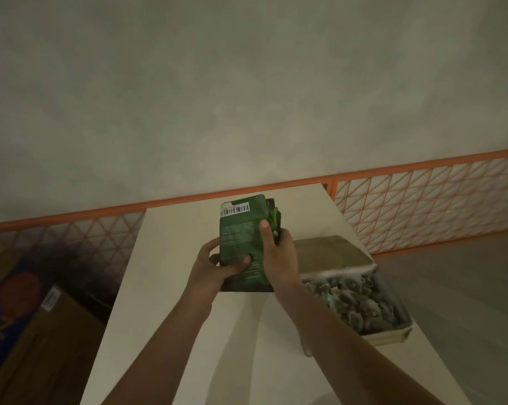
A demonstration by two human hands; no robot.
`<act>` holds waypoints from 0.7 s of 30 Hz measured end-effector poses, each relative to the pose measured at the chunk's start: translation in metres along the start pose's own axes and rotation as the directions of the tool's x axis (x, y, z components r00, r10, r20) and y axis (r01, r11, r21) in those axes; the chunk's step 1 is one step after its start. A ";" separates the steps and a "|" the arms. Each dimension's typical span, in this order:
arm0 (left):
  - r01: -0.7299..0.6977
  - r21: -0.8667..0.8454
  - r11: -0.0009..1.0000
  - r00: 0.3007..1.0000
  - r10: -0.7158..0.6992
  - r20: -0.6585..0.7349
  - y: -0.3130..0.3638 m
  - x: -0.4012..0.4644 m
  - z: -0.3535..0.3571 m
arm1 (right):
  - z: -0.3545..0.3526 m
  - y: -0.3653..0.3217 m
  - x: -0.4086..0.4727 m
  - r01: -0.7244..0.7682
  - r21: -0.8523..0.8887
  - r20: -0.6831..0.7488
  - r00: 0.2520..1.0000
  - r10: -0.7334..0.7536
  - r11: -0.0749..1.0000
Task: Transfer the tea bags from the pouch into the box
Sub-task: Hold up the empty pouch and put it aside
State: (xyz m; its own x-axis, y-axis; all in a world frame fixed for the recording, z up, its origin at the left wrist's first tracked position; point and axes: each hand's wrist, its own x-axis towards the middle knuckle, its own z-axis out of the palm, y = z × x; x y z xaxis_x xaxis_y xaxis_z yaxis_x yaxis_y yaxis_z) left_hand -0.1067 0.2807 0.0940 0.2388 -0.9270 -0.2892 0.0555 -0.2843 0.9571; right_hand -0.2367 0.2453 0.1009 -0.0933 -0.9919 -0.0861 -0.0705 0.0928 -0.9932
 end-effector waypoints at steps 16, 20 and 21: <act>0.016 -0.526 0.850 0.995 -0.065 -0.074 0.018 0.007 0.215 | -0.224 0.001 0.080 -0.038 0.063 0.484 0.875 0.003 0.997; 0.058 -0.660 0.749 0.990 -0.127 -0.058 -0.002 0.007 0.288 | -0.294 0.033 0.075 -0.265 0.354 0.416 0.903 0.103 0.897; 0.070 -0.688 0.723 0.989 -0.141 -0.047 -0.009 0.006 0.306 | -0.308 0.043 0.074 -0.292 0.418 0.374 0.918 0.130 0.860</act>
State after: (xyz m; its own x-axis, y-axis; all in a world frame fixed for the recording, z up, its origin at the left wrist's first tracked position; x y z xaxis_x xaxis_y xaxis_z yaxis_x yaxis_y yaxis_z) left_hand -0.4028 0.2027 0.0789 0.2742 -0.8648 -0.4206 0.7236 -0.1026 0.6826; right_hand -0.5526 0.2023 0.0762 0.2761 -0.9313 -0.2375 0.3819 0.3331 -0.8621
